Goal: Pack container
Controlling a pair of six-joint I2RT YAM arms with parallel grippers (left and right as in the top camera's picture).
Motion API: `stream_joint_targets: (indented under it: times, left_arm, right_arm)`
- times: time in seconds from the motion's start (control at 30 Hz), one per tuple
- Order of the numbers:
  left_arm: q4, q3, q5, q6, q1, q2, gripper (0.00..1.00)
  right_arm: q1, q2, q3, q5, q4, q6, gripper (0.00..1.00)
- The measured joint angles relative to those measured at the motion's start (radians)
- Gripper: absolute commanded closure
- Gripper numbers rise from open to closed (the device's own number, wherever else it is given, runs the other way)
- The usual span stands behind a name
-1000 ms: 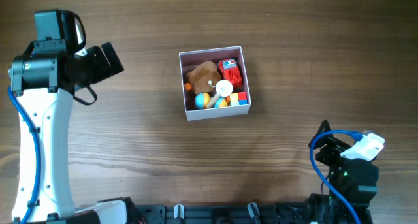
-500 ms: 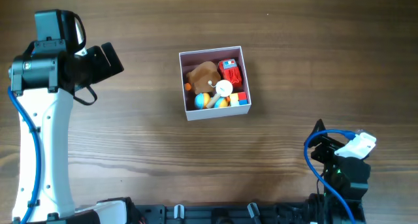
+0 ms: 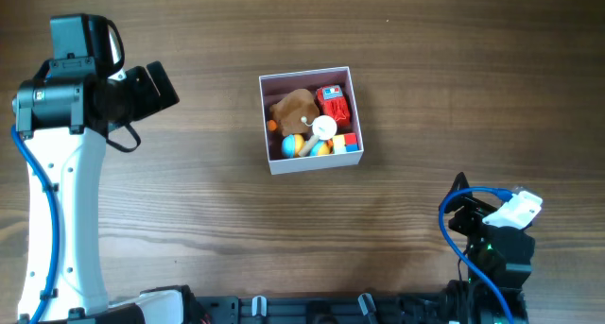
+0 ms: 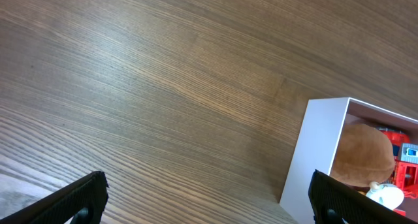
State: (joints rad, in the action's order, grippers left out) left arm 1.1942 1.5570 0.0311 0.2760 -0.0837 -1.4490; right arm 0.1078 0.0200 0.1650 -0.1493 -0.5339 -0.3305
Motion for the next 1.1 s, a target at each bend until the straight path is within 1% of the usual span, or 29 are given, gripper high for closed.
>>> stream_joint_targets:
  times: [0.77, 0.9, 1.0, 1.1]
  left_arm:
    - [0.000, 0.000, 0.000, 0.000, 0.001, 0.000, 0.00]
    - [-0.003, 0.000, 0.002, 0.000, 0.023, 0.026, 0.00]
    - [-0.080, -0.025, 0.024, -0.001, 0.058, 0.104, 0.00]
    - [-0.275, -0.101, 0.052, -0.001, 0.082, 0.231, 0.00]
  right_arm:
    - [0.000, 0.000, 0.000, 0.000, 0.000, 0.000, 0.00]
    - [0.000, 0.000, 0.000, 0.000, 0.000, 0.000, 0.00]
    - [0.000, 0.000, 0.000, 0.000, 0.000, 0.000, 0.00]
    - [0.000, 0.000, 0.000, 0.000, 0.000, 0.000, 0.00]
